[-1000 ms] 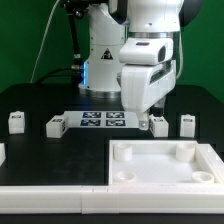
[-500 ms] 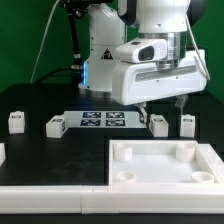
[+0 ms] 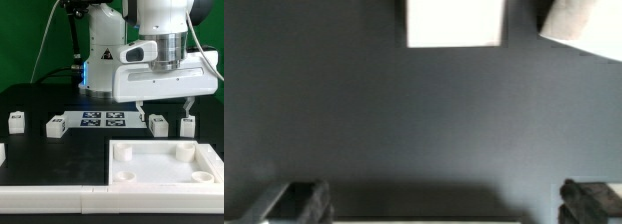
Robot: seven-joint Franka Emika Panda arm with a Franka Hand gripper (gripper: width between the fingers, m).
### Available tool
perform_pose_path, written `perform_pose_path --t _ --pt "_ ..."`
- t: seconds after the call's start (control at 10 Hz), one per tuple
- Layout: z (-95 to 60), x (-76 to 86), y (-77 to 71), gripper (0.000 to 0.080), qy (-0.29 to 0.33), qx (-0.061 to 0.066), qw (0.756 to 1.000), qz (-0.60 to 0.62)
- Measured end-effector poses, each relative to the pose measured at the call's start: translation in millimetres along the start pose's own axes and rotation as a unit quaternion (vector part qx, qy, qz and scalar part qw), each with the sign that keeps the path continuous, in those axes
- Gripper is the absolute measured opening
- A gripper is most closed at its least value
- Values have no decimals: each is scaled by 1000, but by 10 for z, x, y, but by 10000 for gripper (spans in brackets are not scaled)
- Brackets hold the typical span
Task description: Assemble one leg
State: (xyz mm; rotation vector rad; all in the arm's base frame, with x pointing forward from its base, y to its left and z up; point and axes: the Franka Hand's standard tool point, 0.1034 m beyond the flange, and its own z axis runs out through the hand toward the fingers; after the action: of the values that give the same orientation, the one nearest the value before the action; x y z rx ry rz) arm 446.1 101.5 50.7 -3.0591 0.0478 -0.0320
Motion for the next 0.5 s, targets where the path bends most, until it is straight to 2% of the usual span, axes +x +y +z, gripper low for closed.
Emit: perform_pose_path --t 0.2,0.4,0.5 --pt "3 -7 -21 649 -1 4 998 70" --pt "61 -171 -89 649 -13 11 987 163" --pt "86 -245 -157 649 -15 10 988 154"
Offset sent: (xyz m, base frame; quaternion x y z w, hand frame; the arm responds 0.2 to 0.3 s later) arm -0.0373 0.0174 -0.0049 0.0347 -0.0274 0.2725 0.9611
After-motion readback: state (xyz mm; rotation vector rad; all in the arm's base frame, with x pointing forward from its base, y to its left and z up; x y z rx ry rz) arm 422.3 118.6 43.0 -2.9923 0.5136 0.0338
